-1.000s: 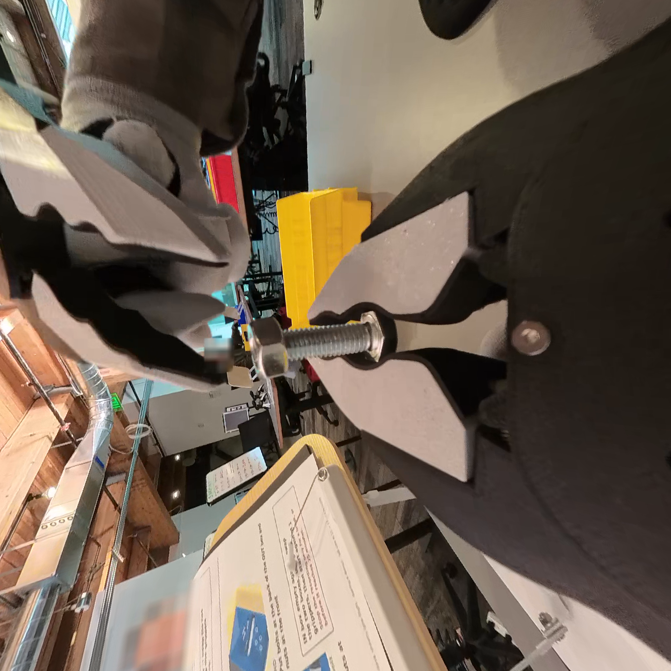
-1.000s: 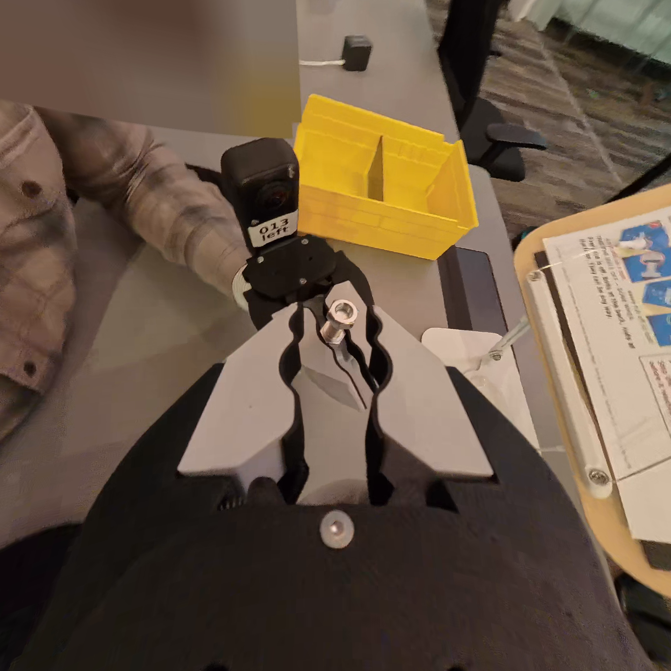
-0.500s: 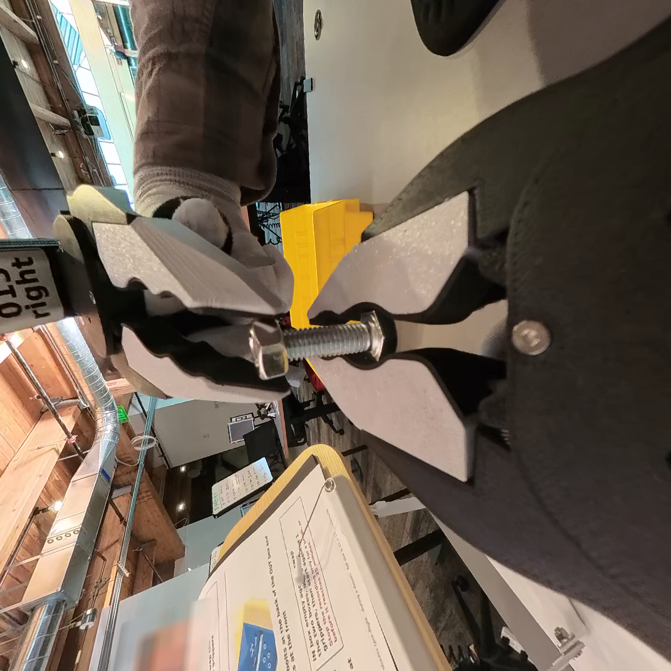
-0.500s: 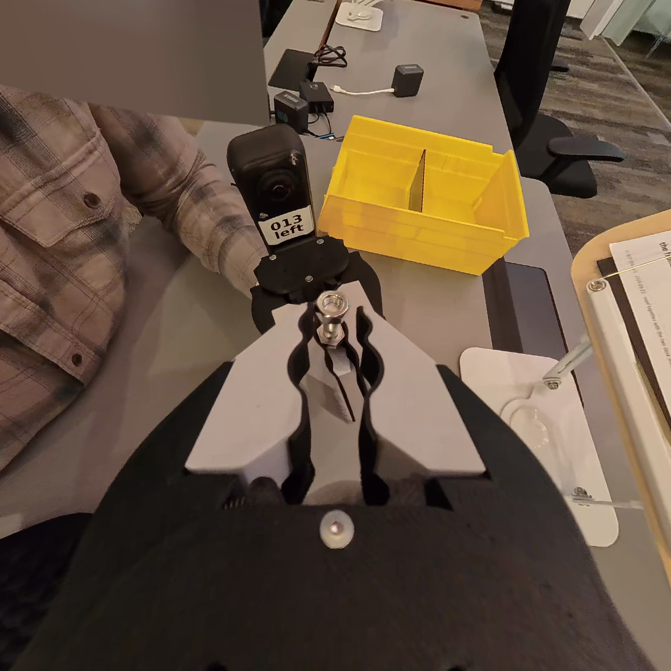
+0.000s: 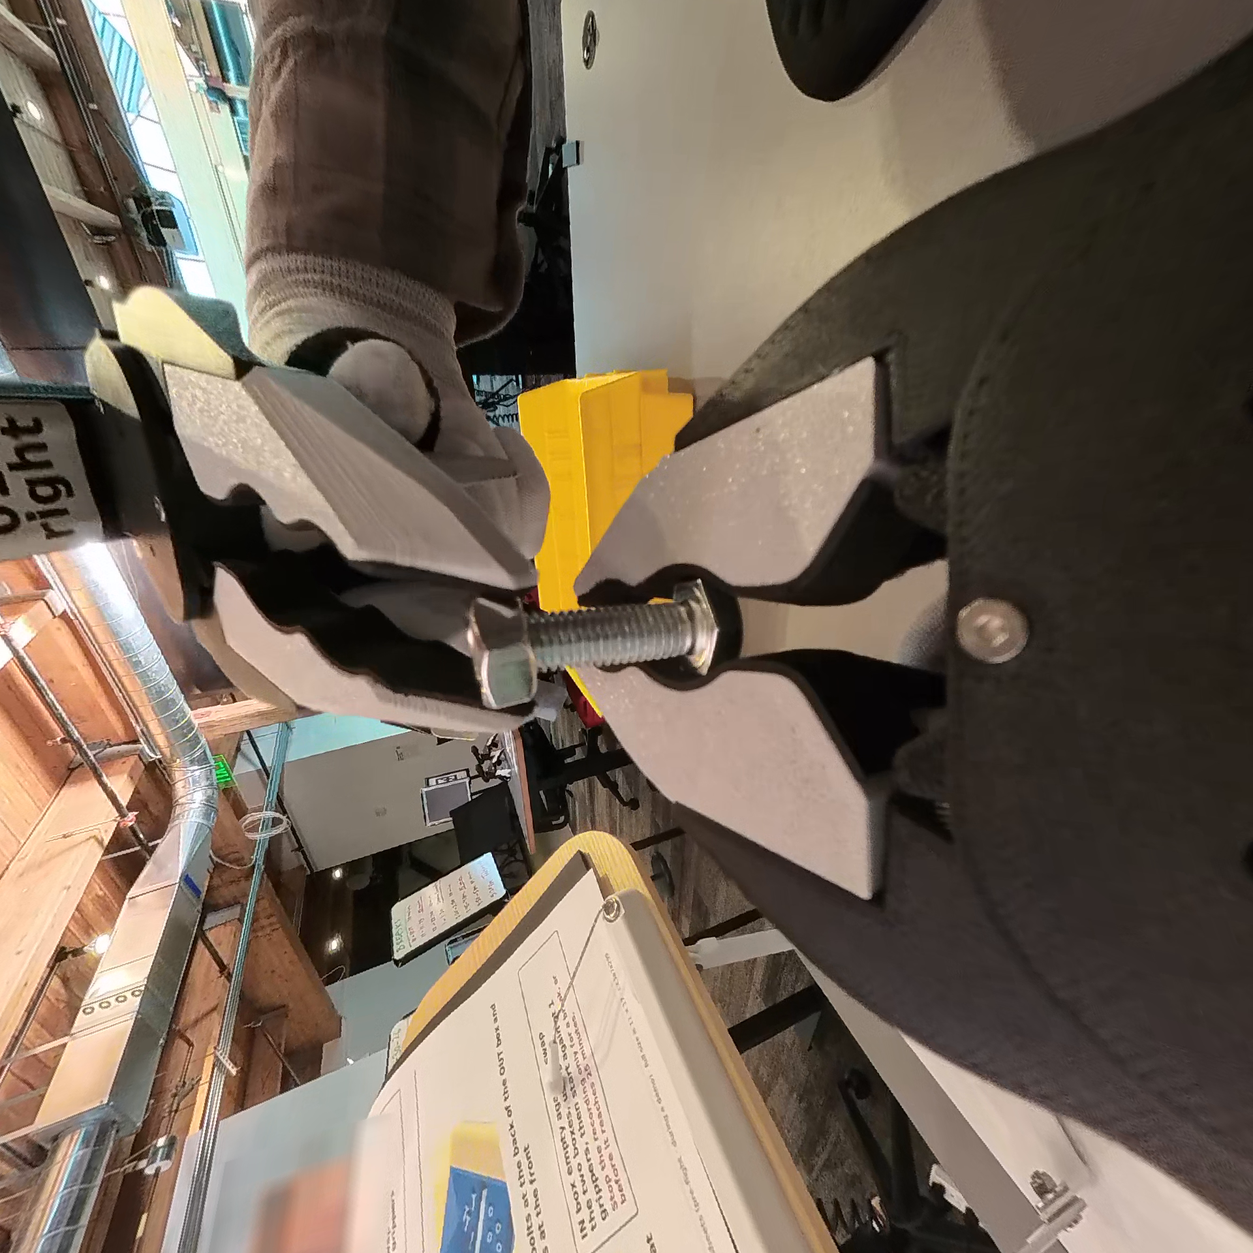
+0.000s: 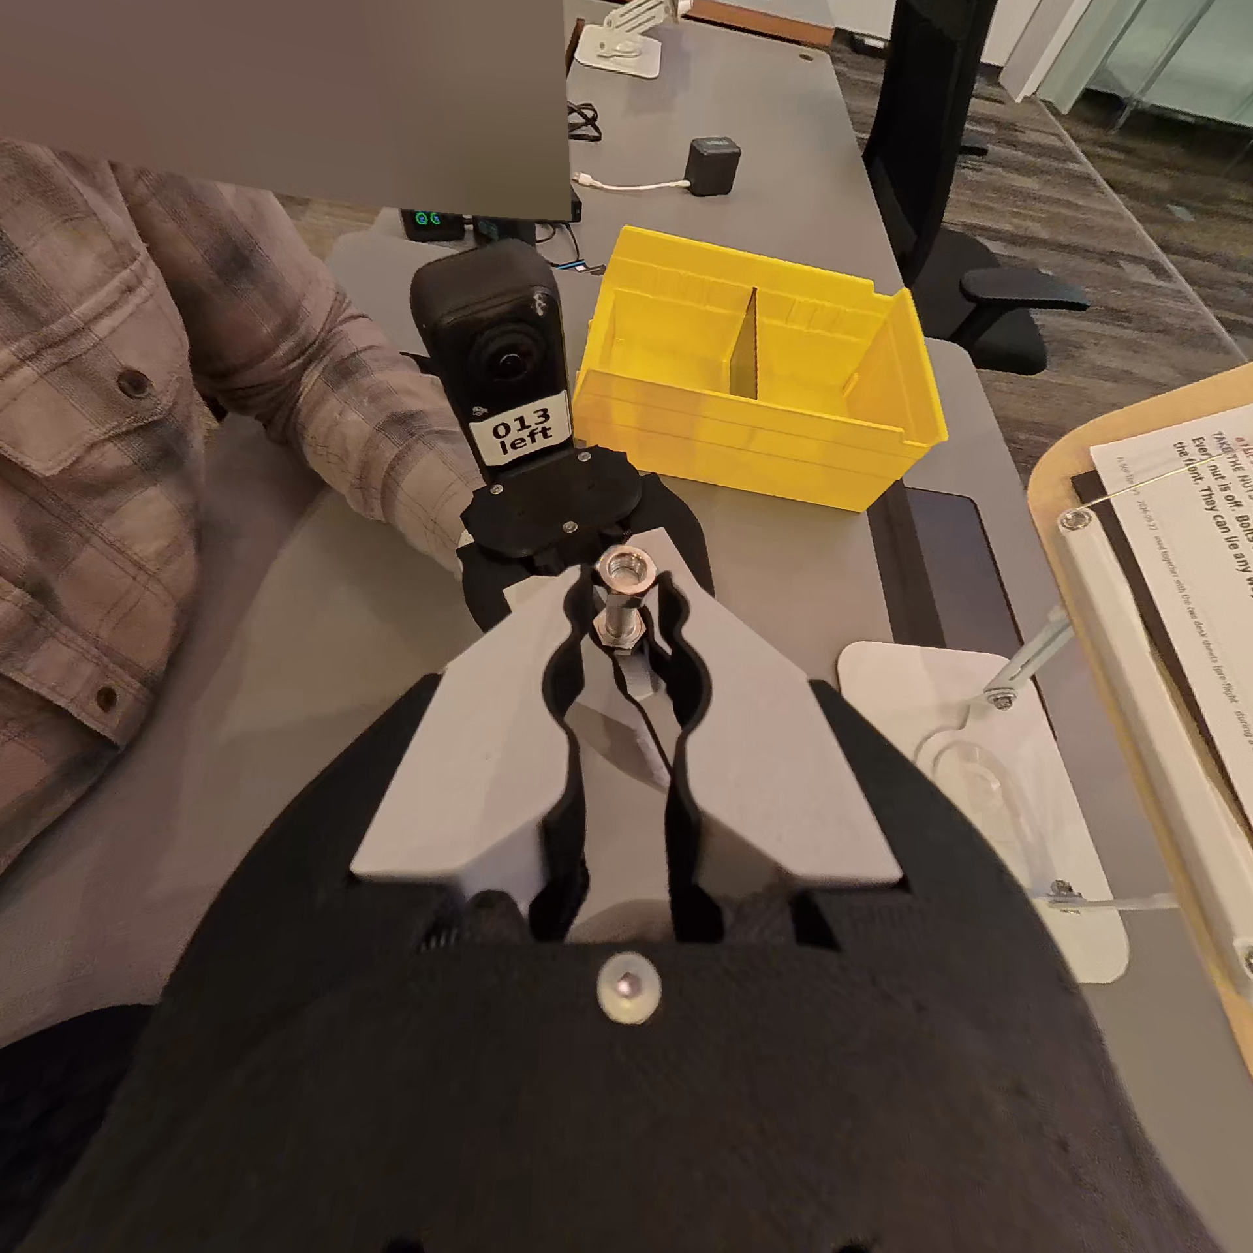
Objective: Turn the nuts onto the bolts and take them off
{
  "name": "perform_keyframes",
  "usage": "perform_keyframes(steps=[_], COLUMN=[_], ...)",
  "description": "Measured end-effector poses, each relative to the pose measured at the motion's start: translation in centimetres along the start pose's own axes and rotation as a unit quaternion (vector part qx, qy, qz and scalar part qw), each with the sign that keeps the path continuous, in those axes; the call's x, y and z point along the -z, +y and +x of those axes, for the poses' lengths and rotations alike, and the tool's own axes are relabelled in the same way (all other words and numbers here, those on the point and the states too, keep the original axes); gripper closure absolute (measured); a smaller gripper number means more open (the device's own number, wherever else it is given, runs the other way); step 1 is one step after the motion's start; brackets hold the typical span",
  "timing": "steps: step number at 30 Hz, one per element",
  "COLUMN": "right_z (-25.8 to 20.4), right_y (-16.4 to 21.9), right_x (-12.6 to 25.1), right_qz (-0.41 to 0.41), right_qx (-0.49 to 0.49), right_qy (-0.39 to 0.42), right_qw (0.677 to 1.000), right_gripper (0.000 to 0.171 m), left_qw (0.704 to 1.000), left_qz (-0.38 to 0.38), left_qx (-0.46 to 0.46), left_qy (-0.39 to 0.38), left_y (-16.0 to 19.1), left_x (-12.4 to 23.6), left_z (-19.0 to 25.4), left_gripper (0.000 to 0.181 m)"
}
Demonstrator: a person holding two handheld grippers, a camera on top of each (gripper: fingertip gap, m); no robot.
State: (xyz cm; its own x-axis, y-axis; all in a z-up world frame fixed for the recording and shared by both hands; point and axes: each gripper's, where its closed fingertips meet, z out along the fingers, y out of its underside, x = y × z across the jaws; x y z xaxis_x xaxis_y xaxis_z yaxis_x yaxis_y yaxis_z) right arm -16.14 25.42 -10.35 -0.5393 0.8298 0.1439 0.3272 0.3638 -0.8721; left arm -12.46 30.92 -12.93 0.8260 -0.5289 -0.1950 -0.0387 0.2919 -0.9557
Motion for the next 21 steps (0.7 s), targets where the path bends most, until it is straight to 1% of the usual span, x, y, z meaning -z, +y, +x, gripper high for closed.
perform_keyframes(steps=[12, 17, 21], right_z=[0.7, 0.9, 1.4], right_y=[0.2, 0.4, 0.8], right_x=[-0.1, -0.1, 0.0], right_qz=[0.000, -0.001, -0.018], right_qx=[-0.007, -0.017, -0.025], right_qy=[0.088, 0.132, 0.179], right_qw=[0.996, 0.991, 0.983], right_gripper=[0.155, 0.155, 0.155], left_qw=[1.000, 1.000, 0.999], left_qz=[-0.010, -0.020, -0.033], left_qx=[0.013, 0.015, 0.016], left_qy=[-0.008, -0.015, -0.025], left_y=[0.4, 0.8, 1.2], left_x=[-0.1, -0.3, -0.4], left_z=[-0.4, -0.6, -0.9], left_gripper=[0.171, 0.171, 0.171])
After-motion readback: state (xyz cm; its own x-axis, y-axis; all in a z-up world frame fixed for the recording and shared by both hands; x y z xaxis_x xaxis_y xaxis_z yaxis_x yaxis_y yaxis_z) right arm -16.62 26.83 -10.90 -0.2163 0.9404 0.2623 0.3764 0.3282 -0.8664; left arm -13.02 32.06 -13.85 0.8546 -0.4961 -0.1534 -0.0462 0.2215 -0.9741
